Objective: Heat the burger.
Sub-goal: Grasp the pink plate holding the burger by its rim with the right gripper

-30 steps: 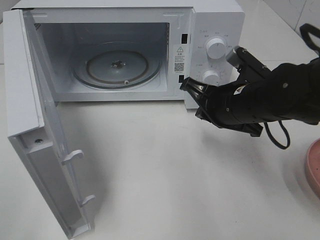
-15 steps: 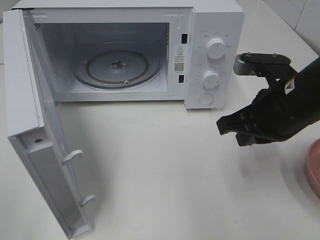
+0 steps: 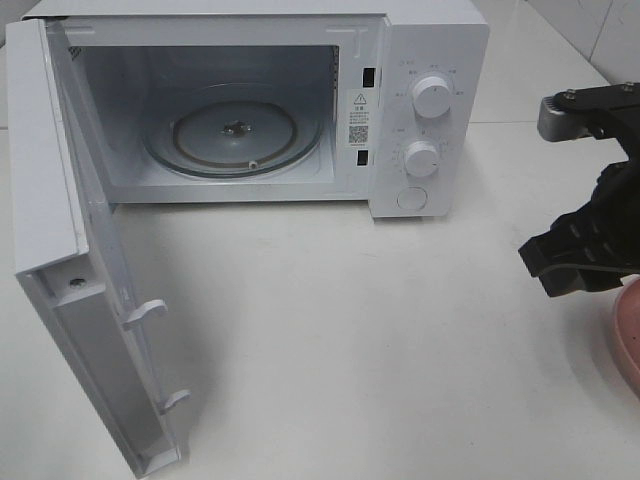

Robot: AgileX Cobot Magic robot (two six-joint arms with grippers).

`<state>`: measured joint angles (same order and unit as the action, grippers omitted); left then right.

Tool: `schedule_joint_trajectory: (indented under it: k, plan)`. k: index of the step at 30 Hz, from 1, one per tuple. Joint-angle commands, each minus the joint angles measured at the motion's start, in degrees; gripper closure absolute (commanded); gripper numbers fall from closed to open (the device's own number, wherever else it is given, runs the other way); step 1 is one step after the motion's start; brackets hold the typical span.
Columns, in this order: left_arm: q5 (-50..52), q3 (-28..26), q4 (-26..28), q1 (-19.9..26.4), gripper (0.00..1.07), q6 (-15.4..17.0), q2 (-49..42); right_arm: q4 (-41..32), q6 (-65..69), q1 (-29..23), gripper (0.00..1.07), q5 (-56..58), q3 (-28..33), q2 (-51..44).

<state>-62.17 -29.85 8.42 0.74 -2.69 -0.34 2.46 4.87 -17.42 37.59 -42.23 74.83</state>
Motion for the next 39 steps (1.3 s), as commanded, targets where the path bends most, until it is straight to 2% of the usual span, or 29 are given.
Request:
schedule_joint_trajectory:
  k: [1, 2, 9, 20, 24, 33, 39]
  plan:
    - [0.74, 0.17, 0.34, -0.29, 0.09, 0.00, -0.97, 2.46, -0.29, 0.63, 0.19, 2.86, -0.06, -0.63]
    - [0.74, 0.17, 0.34, -0.29, 0.09, 0.00, -0.97, 3.50, -0.69, 0.63, 0.04, 5.16, -0.06, -0.57]
    - [0.74, 0.17, 0.34, -0.29, 0.09, 0.00, -0.97, 4.35, -0.63, 0.63, 0.06, 8.77, 0.06, -0.57]
    - [0.74, 0.17, 0.34, -0.29, 0.09, 0.00, -0.97, 4.30, 0.00, 7.28, 0.09, 6.82, 2.46, -0.34]
    - [0.74, 0.17, 0.34, -0.29, 0.09, 0.00, -0.97, 4.35, 1.49, 8.31, 0.11, 4.81, 4.30, 2.69]
    - [0.74, 0.17, 0.34, -0.29, 0.09, 0.00, -0.97, 4.41, 2.75, 8.31, 0.12, -0.97, 4.47, 9.57]
    - [0.74, 0.17, 0.34, -0.29, 0.09, 0.00, -0.97, 7.33, 4.64, 9.91, 0.14, -2.69, 4.53, 14.27]
